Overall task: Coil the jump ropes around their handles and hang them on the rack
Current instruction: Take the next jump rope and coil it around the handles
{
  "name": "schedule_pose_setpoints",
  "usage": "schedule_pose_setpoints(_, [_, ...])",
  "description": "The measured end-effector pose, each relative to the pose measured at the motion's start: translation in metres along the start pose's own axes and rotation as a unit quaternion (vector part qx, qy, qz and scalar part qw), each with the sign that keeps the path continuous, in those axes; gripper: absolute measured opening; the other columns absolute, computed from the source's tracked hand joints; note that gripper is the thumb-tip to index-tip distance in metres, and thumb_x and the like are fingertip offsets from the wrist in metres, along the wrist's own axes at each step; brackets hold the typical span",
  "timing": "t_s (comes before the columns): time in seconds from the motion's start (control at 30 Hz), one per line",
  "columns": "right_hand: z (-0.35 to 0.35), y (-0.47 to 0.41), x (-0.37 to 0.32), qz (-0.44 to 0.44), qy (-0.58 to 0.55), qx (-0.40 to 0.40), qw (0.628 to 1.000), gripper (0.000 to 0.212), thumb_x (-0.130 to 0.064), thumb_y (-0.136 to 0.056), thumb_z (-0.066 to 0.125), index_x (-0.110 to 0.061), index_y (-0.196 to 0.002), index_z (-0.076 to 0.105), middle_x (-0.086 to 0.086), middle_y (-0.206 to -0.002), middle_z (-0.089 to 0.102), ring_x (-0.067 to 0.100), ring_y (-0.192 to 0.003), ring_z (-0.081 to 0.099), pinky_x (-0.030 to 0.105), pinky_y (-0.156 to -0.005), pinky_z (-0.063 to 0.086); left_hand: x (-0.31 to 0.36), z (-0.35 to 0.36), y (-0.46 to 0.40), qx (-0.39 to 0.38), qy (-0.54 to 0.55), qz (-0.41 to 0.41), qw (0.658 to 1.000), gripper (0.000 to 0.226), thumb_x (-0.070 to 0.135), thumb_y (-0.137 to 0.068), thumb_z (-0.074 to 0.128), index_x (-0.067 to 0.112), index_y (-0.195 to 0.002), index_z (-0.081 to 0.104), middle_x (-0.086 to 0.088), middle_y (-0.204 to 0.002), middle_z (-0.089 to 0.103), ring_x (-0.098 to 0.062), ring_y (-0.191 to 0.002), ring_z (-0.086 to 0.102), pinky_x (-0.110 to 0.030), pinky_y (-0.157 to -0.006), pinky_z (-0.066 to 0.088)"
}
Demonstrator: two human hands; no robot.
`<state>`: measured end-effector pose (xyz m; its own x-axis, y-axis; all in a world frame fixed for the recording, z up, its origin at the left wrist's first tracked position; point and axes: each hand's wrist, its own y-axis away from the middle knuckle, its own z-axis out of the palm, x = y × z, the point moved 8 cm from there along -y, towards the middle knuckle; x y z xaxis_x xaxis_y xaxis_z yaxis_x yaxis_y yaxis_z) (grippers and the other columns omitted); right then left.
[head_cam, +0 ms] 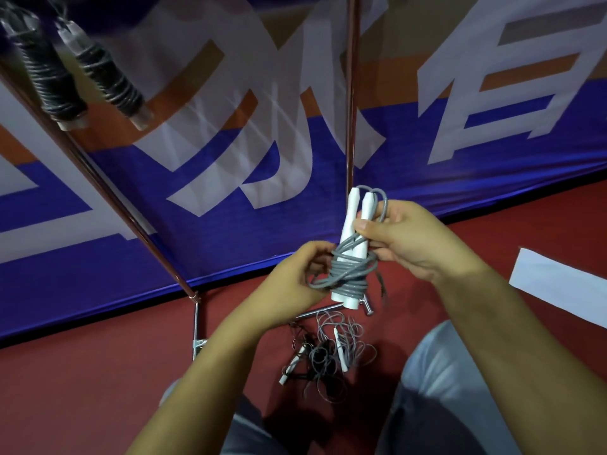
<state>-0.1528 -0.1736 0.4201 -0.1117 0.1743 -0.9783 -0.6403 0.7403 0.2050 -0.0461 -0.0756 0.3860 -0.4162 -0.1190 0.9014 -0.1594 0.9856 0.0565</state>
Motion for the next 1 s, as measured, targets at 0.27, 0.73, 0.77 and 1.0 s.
schedule_pose_setpoints(0.27, [-0.006,-0.01,0.013,-0.008,0.086,0.1,0.991,0.009,-0.015,-0.08,0.067,-0.014,-0.075,0.059,0.019,-0.091,0.068,0.037,-0.09,0.067,0.06,-0.085,0.051,0.017,0.002,0.02,-0.041,-0.145,0.001,0.989,0.029,0.005,-0.078,0.069,0.021,-0.094,0.049,-0.002,-0.081,0.059,-0.016,-0.067,0.053,-0.037,-0.07,0.049])
schedule_pose_setpoints(0.73, [0.003,-0.006,0.012,-0.071,0.196,0.117,0.971,0.009,-0.011,-0.084,0.068,-0.012,-0.087,0.059,0.008,-0.089,0.064,0.022,-0.081,0.059,0.035,-0.073,0.048,0.031,-0.006,0.006,-0.013,-0.088,-0.038,0.995,0.022,0.022,-0.096,0.055,0.008,-0.083,0.066,0.016,-0.05,0.054,0.003,-0.047,0.045,-0.013,-0.053,0.037])
schedule_pose_setpoints(0.77, [0.003,-0.006,0.012,-0.067,0.181,0.104,0.976,0.01,-0.01,-0.084,0.069,-0.014,-0.084,0.06,0.01,-0.089,0.065,0.026,-0.083,0.061,0.042,-0.078,0.052,0.031,-0.011,0.009,-0.013,-0.089,-0.031,0.995,0.021,0.021,-0.095,0.055,0.01,-0.082,0.066,0.018,-0.05,0.052,0.003,-0.047,0.044,-0.012,-0.053,0.036])
schedule_pose_setpoints(1.0, [0.013,0.014,0.013,-0.023,0.031,-0.017,0.999,0.011,0.002,-0.089,0.059,-0.008,-0.087,0.058,0.011,-0.084,0.065,0.017,-0.076,0.066,0.038,-0.075,0.058,0.024,-0.026,0.023,0.023,-0.016,-0.009,1.0,0.015,0.023,-0.085,0.066,0.022,-0.07,0.066,0.013,-0.052,0.055,0.002,-0.049,0.048,-0.012,-0.054,0.038])
